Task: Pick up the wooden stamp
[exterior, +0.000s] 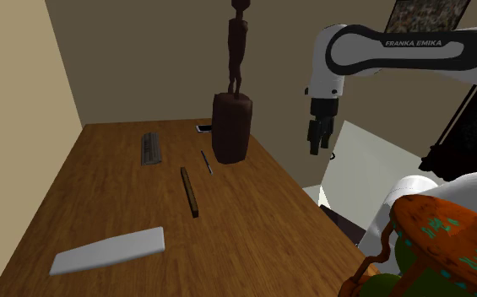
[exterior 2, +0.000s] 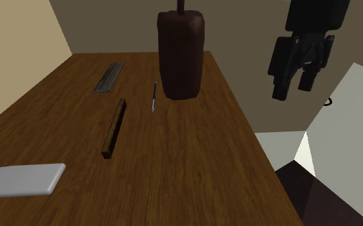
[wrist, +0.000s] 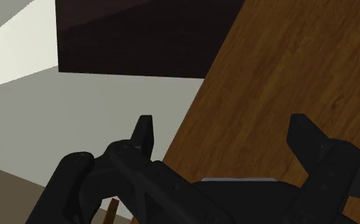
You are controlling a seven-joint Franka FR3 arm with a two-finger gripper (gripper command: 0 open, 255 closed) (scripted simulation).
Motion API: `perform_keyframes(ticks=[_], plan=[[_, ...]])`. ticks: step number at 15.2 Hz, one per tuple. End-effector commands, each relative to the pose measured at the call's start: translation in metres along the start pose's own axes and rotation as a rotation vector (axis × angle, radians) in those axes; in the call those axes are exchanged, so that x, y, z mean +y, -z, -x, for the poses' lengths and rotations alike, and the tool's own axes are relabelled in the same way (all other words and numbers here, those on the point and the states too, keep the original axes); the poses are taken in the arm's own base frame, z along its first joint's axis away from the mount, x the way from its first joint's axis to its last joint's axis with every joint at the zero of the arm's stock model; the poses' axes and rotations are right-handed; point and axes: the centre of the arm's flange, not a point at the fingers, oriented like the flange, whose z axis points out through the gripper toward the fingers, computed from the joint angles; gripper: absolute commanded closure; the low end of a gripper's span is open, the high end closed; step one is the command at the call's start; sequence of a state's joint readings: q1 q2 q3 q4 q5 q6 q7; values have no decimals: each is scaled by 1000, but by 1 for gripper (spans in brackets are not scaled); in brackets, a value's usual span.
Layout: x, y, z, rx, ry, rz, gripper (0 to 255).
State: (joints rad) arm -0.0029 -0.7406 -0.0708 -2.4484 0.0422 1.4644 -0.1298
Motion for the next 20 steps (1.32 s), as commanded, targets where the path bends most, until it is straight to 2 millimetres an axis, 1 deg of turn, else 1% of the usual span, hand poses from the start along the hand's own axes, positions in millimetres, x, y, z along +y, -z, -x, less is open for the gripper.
perform_keyframes(ticks=[1, 10, 15, 20], plan=[[0, 0, 0, 0, 0, 0, 0], [-101, -26, -54, 60, -136, 17, 0], [-153, -40, -90, 93, -212, 27, 0], [-202, -53, -130, 127, -288, 37, 0]])
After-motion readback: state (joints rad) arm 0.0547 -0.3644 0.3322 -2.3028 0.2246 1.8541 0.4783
